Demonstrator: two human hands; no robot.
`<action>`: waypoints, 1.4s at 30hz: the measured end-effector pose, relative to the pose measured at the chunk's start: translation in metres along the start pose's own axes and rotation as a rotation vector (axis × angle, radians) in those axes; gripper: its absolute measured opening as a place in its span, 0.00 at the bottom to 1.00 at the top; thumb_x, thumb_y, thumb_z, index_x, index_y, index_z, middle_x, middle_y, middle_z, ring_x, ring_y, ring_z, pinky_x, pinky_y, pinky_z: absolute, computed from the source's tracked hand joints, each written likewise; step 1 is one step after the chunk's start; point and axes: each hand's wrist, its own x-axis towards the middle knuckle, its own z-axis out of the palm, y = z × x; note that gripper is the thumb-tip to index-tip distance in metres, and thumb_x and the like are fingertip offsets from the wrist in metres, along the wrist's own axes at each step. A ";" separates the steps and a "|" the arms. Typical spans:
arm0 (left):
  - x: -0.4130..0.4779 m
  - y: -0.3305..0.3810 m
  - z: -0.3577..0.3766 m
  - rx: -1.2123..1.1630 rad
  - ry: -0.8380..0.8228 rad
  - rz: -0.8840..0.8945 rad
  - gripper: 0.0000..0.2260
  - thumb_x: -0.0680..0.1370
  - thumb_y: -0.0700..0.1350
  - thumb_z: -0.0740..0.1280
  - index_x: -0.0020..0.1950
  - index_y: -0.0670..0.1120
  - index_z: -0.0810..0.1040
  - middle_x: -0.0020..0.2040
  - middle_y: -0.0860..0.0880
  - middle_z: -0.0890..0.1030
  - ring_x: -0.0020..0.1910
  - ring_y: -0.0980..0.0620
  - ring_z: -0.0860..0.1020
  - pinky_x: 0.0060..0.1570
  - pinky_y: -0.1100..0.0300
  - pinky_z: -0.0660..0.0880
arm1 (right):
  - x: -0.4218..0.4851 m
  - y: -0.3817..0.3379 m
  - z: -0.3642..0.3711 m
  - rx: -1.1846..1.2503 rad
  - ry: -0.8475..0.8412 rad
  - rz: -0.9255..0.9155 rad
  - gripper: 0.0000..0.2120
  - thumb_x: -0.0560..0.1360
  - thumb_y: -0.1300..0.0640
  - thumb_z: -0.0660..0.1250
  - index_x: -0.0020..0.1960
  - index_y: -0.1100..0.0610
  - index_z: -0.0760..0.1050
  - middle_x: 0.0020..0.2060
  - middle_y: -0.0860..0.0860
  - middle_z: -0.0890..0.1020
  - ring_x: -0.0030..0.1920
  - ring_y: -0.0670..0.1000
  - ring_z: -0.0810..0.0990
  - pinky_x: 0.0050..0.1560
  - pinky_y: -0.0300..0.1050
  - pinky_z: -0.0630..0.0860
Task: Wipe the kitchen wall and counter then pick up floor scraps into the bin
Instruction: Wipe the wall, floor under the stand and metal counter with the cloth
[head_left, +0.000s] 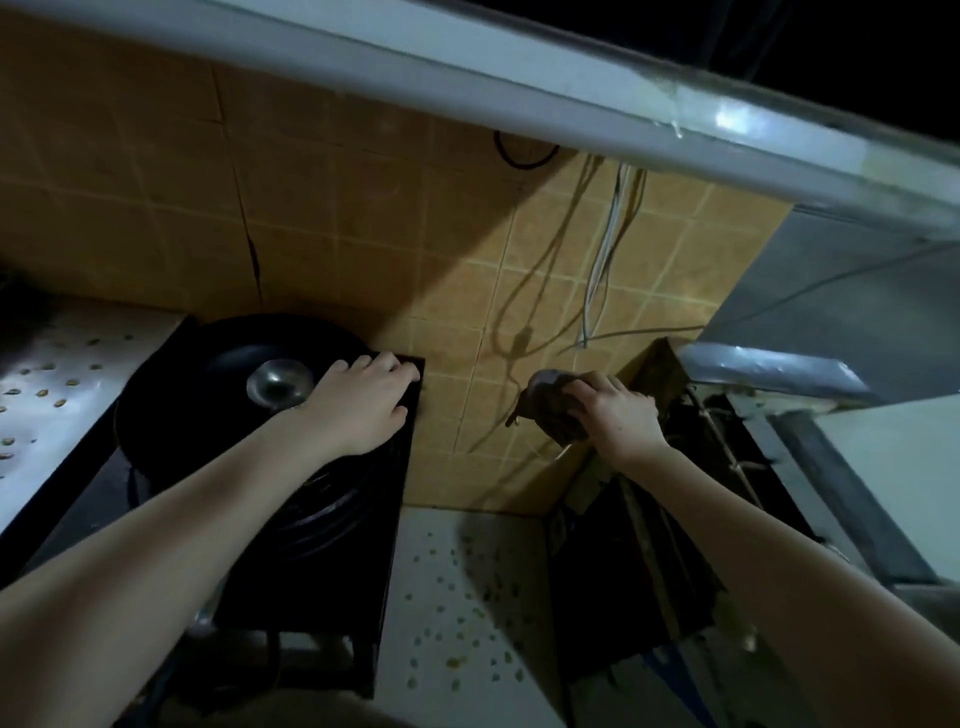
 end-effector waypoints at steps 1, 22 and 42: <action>0.002 0.007 0.002 0.006 -0.009 0.001 0.20 0.81 0.50 0.57 0.72 0.51 0.62 0.70 0.47 0.65 0.66 0.45 0.67 0.62 0.49 0.66 | -0.004 0.002 0.003 0.010 0.002 0.006 0.14 0.77 0.52 0.62 0.62 0.50 0.71 0.57 0.52 0.75 0.57 0.56 0.75 0.38 0.44 0.64; 0.021 0.143 0.048 0.011 -0.097 -0.105 0.18 0.81 0.49 0.58 0.70 0.46 0.65 0.67 0.45 0.69 0.65 0.43 0.69 0.63 0.47 0.67 | -0.066 0.072 0.074 0.310 -0.084 -0.096 0.15 0.79 0.49 0.59 0.64 0.51 0.67 0.56 0.51 0.76 0.53 0.56 0.79 0.41 0.49 0.78; 0.072 0.126 0.251 -0.123 -0.112 -0.175 0.16 0.80 0.49 0.60 0.66 0.47 0.68 0.62 0.46 0.72 0.59 0.44 0.73 0.56 0.48 0.73 | -0.075 0.032 0.284 0.463 -0.204 0.059 0.12 0.80 0.48 0.57 0.60 0.51 0.69 0.54 0.51 0.76 0.55 0.55 0.75 0.42 0.47 0.72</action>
